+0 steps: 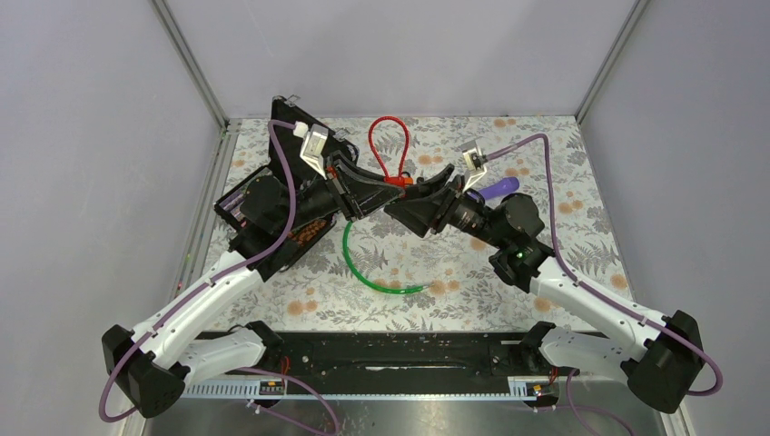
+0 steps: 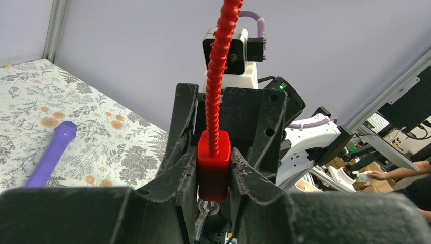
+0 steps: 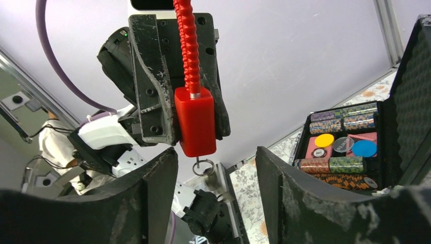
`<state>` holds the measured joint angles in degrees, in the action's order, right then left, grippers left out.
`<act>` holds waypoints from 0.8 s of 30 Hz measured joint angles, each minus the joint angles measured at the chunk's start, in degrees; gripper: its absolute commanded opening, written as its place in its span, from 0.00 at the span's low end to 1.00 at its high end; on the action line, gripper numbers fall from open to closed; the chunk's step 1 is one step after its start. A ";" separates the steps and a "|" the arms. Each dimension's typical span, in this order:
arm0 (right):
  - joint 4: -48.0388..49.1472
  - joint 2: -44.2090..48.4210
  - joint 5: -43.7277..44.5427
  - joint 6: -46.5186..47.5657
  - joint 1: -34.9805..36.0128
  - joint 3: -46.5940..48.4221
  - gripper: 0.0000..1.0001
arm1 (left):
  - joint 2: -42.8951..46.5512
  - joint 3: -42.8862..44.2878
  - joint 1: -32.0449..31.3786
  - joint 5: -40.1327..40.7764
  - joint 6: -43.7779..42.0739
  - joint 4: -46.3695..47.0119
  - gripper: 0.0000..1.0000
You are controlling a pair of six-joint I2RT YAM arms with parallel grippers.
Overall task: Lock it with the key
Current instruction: Lock the lock.
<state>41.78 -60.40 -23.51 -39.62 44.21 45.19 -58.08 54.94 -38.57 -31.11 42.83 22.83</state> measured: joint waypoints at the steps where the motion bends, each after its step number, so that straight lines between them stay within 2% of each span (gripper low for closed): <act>1: 0.09 0.00 0.00 0.00 0.00 0.00 0.54 | 0.00 0.00 0.00 0.00 0.09 0.00 0.00; 12: 2.91 -1.16 -1.62 -2.75 0.04 0.02 0.01 | 0.00 -0.04 0.17 0.09 0.09 -0.13 0.00; 24: 1.03 -0.83 -4.61 -4.02 -0.28 0.02 0.00 | 0.66 -0.24 -0.04 0.81 -2.54 -0.92 0.00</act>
<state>42.81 -61.23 -28.12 -43.64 43.92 45.21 -57.43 54.70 -38.61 -30.30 40.29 21.91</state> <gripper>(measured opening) 0.034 0.236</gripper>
